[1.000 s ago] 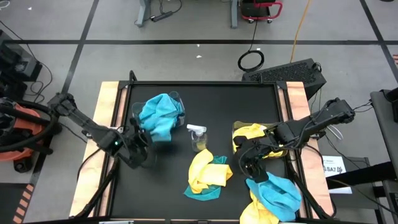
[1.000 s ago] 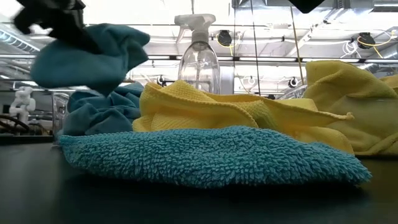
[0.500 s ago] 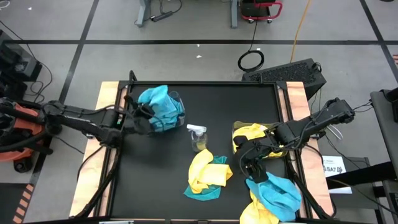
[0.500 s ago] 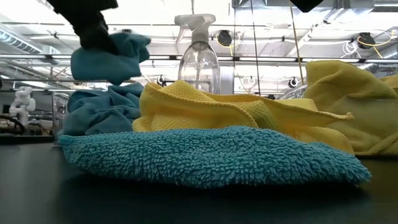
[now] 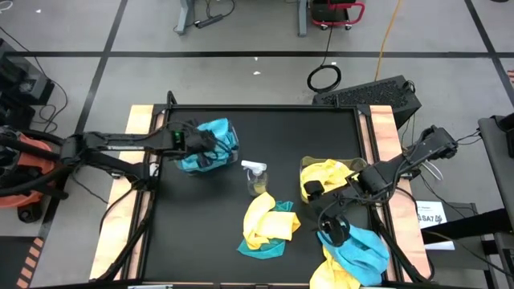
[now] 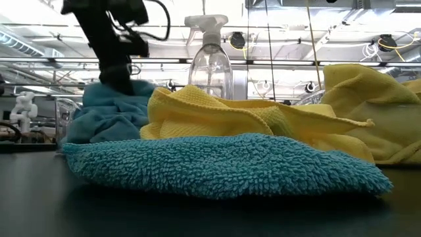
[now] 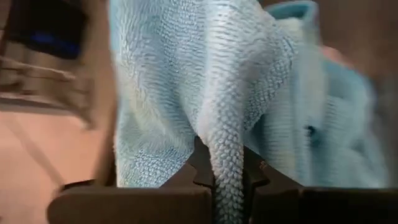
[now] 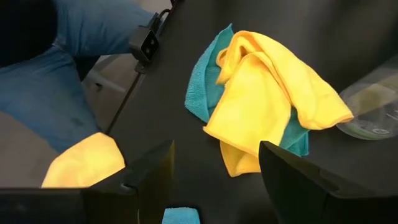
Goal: Sort microfiber towel by color & place in baskets
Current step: Put the blue microfiber towel into the top transparent bin
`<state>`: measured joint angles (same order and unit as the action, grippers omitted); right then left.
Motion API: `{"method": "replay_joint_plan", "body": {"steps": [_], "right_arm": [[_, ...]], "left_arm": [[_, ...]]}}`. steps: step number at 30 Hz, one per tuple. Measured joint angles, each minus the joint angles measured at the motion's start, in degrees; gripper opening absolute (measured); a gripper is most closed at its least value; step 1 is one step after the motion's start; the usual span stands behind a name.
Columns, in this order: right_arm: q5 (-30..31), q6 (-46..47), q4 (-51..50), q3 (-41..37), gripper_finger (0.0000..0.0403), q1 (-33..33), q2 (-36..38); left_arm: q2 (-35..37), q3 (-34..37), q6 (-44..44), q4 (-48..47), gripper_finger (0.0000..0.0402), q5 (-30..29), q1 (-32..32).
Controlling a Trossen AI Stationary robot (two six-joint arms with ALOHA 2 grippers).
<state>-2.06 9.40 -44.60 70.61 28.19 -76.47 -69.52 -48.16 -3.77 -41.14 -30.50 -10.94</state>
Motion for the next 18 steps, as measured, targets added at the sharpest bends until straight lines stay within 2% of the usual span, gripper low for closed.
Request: {"method": "replay_joint_plan", "body": {"steps": [2, 10, 15, 18], "right_arm": [[0.68, 0.06, 0.01, 0.0, 0.0226, 0.81, 0.0], [2.6, 1.31, 0.31, 0.0, 0.0226, 3.1, 0.0], [3.78, 2.45, 0.28, 0.0, 0.0226, 4.27, 0.0], [3.78, 3.3, 0.28, 0.0, 0.0226, 4.72, 0.0]], "left_arm": [[-2.7, 0.0, 0.0, 0.66, 0.0018, 4.31, -0.81], [-12.21, -0.17, -1.15, 3.33, 0.002, 14.69, -5.16], [-15.45, -0.26, -1.77, 5.52, 0.0021, 17.47, -8.14], [-15.88, -0.22, -2.71, 6.37, 0.0021, 21.06, -10.01]]}}
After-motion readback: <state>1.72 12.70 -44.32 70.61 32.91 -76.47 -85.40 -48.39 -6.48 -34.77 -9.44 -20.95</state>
